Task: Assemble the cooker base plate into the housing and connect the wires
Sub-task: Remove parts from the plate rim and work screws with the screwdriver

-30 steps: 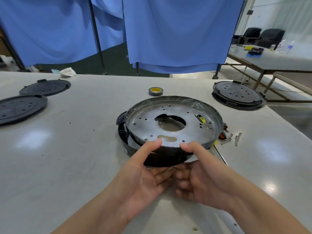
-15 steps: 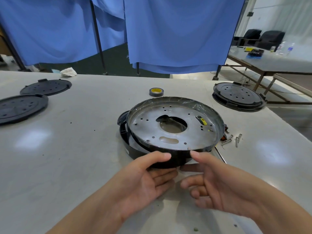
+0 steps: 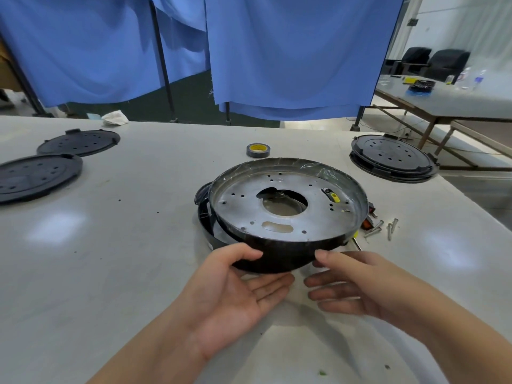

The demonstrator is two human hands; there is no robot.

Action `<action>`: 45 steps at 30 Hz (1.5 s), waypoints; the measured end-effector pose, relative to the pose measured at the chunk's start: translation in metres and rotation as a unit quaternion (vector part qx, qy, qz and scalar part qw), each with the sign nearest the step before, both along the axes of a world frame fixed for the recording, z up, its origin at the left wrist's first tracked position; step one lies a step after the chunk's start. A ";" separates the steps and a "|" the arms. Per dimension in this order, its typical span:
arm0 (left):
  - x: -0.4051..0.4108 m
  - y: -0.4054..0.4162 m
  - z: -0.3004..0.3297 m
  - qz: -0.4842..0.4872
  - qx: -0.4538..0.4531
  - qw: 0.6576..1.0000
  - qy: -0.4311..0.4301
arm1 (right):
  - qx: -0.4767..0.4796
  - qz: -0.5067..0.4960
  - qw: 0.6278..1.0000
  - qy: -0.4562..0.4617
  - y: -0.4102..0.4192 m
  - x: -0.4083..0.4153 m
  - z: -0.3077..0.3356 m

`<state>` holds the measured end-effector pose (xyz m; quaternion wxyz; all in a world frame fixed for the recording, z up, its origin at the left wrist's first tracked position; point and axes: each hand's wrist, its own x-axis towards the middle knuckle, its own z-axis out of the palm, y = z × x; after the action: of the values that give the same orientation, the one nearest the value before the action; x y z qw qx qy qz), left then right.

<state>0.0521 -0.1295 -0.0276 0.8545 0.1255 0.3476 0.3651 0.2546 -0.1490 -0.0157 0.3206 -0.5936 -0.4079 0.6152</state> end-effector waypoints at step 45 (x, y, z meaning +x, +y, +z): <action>0.005 0.010 -0.005 -0.007 -0.008 0.995 -0.102 | 0.467 0.117 0.753 -0.448 0.013 -0.010 0.051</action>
<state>0.0566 -0.1194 -0.0326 0.8891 0.0832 0.2607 0.3669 0.2446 -0.1362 0.0354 0.2638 -0.5251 -0.8080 0.0438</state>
